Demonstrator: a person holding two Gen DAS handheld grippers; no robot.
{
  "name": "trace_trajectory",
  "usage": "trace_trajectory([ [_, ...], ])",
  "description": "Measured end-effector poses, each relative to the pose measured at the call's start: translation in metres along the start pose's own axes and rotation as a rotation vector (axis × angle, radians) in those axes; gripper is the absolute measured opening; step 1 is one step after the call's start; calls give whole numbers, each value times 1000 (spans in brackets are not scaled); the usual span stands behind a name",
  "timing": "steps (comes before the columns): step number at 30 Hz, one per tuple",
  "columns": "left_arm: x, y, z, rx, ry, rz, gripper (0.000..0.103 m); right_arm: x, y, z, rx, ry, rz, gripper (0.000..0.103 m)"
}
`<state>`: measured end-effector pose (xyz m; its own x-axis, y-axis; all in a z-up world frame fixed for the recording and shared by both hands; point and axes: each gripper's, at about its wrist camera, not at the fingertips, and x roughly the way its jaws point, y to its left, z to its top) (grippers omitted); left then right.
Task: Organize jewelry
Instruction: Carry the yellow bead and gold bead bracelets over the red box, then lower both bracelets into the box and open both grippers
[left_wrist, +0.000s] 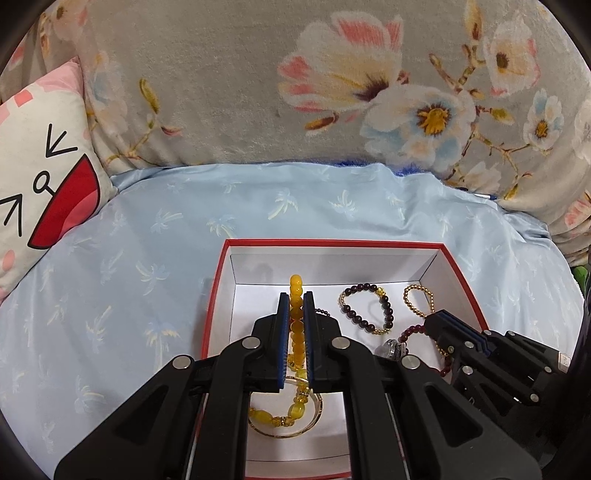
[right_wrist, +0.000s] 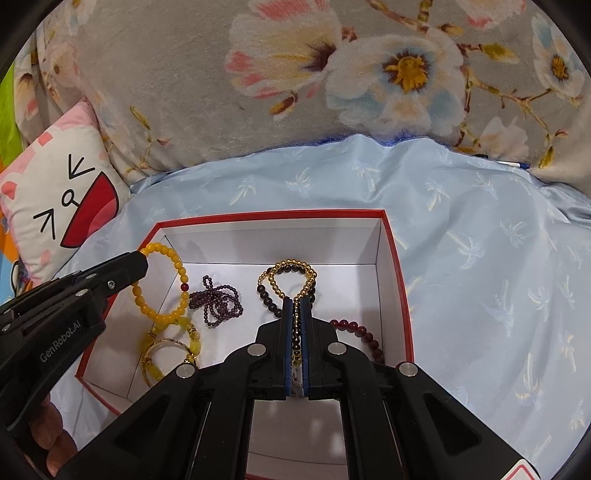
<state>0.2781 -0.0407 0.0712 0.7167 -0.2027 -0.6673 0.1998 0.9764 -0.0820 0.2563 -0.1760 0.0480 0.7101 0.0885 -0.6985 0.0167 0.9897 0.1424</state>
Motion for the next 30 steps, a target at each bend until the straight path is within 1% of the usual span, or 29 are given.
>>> trace_trajectory([
  [3, 4, -3, -1, 8, 8, 6, 7, 3, -1, 0, -2, 6, -1, 5],
  [7, 8, -4, -4, 9, 19, 21, 8, 1, -1, -2, 3, 3, -5, 11],
  [9, 9, -4, -6, 10, 26, 30, 11, -2, -2, -3, 9, 3, -3, 13],
  [10, 8, -5, -7, 11, 29, 32, 12, -3, -2, -3, 10, 4, -3, 17],
  [11, 8, -5, -9, 12, 30, 38, 14, -5, -2, -4, 12, 2, -4, 25],
  [13, 4, -6, -11, 16, 28, 38, 15, -10, -2, -5, 15, -8, -5, 35],
  [21, -15, -10, -19, 22, 19, 33, 15, -34, 2, -9, 18, -36, 2, 35],
  [28, -35, -11, -29, 11, 14, 32, 15, -59, 9, -23, 6, -49, 3, 35],
  [30, -41, -11, -33, 10, 12, 34, 18, -65, 8, -27, 13, -50, 8, 35],
])
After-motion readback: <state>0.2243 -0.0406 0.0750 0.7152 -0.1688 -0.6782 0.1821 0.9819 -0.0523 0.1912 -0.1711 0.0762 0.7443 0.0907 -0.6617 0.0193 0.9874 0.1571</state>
